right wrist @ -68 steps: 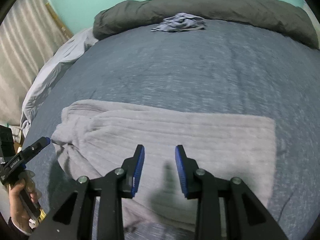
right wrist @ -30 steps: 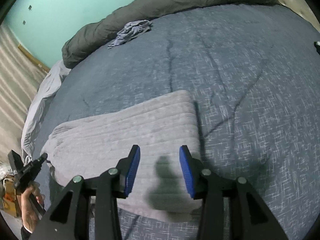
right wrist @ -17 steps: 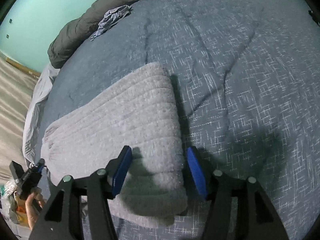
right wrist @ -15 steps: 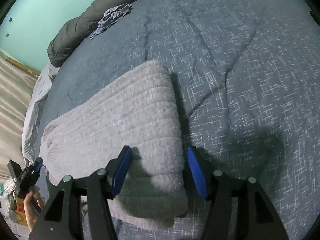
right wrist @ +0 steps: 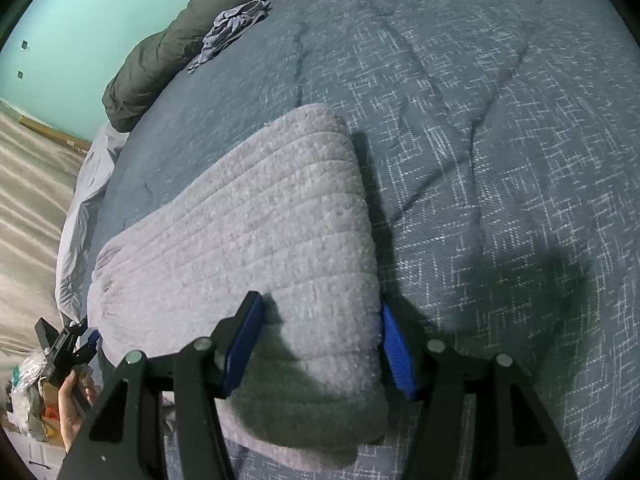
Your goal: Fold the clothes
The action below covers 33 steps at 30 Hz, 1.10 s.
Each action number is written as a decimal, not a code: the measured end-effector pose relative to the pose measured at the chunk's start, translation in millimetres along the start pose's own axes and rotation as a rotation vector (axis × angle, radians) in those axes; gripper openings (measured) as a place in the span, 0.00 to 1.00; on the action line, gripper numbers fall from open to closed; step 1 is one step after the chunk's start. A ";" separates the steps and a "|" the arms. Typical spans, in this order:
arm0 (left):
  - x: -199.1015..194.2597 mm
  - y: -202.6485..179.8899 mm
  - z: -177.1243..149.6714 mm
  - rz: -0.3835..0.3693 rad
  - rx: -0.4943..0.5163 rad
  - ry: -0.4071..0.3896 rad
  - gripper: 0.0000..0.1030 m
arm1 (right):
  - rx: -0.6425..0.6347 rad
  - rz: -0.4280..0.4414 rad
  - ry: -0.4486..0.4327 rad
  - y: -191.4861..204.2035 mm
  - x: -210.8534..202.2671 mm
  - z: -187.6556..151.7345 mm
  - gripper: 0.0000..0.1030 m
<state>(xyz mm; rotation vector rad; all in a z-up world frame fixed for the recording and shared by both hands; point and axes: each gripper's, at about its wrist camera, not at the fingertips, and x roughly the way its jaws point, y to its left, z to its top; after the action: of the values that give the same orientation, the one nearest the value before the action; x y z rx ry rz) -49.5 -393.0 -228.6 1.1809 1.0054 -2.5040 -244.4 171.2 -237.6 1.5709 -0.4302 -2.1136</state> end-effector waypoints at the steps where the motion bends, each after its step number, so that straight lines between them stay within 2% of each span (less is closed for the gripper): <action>1: -0.2 3.5 0.7 0.014 -0.008 -0.001 0.61 | -0.001 0.001 0.001 -0.5 0.0 0.3 0.57; 3: -0.9 12.3 1.4 0.021 -0.045 -0.001 0.61 | -0.006 0.001 0.002 -1.3 0.3 0.7 0.57; 5: 0.2 20.6 -0.4 -0.020 -0.086 0.017 0.61 | -0.012 -0.001 0.003 -1.5 1.6 1.5 0.58; 11: -2.4 19.8 -12.7 -0.062 -0.104 0.060 0.61 | 0.003 0.009 0.000 -2.5 6.8 3.7 0.59; 18: 13.8 27.3 -19.3 -0.197 -0.212 0.079 0.61 | 0.018 0.016 -0.004 -7.6 5.2 3.3 0.59; 20: 17.8 23.8 -18.4 -0.201 -0.200 0.080 0.62 | 0.023 0.018 -0.004 -10.8 2.6 2.7 0.59; 26: 17.7 21.0 -20.7 -0.281 -0.257 0.052 0.63 | 0.035 0.032 -0.011 -15.3 0.5 2.5 0.59; 30: 17.0 23.3 -29.1 -0.315 -0.284 0.063 0.65 | 0.043 0.042 -0.017 -17.5 0.0 2.6 0.59; 33: 17.0 15.0 -32.6 -0.314 -0.263 0.067 0.66 | 0.046 0.047 -0.020 -18.2 -0.1 2.0 0.59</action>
<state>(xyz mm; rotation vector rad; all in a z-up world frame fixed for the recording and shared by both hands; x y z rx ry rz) -34.4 -381.2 -263.3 1.1052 1.5913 -2.4606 -249.5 186.5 -246.3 1.5512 -0.5209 -2.0999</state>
